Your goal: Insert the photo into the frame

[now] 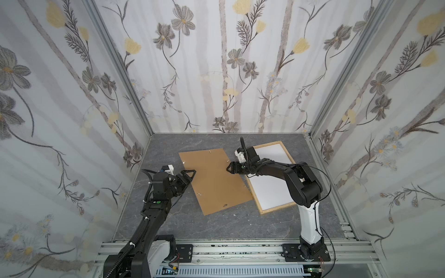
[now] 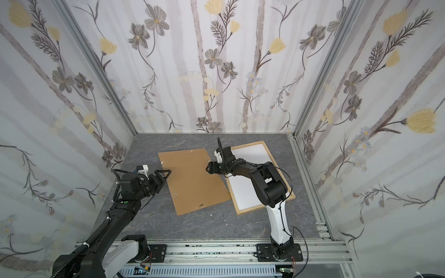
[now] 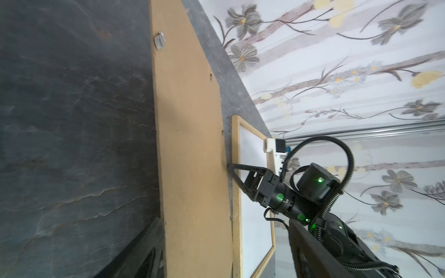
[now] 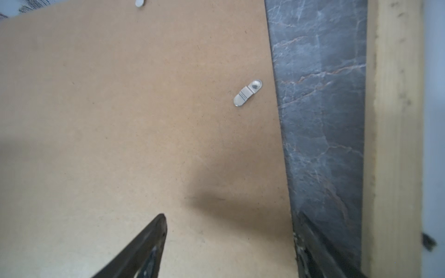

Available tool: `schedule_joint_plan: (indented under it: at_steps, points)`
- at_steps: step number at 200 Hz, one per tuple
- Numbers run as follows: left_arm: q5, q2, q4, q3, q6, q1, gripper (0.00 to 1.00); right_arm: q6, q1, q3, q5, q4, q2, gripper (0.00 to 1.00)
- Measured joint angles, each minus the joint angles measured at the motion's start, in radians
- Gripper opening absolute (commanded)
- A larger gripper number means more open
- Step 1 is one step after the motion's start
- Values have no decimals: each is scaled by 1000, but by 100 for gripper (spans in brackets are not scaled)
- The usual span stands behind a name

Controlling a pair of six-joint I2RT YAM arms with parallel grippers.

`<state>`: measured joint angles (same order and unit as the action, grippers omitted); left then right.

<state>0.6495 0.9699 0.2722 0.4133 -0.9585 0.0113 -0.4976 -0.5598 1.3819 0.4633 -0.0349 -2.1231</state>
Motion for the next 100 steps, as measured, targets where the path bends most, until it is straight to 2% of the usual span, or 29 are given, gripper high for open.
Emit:
schedule_joint_plan:
  at_steps: [7, 13, 30, 53, 68, 82, 100]
  points:
    - [97, 8, 29, -3, -18, 13, 80, -3, -8, 5, 97, -13, -9, 79]
    - [133, 8, 31, -8, -27, 14, 80, -2, -18, 10, 155, -23, -16, 78]
    - [171, 5, 68, -11, -55, 5, 80, -7, -18, 34, 252, -55, -25, 78]
    - [205, 11, 74, -14, -66, 4, 83, -10, -10, 60, 303, -90, -38, 78]
    - [222, 11, 64, -11, -65, 0, 92, -10, -11, 68, 331, -100, -39, 78]
    - [236, 5, 10, 14, -42, -7, 100, -10, -10, 69, 350, -110, -39, 78]
    - [232, -8, -96, 64, 22, -26, 100, -11, -1, 67, 367, -134, -39, 78]
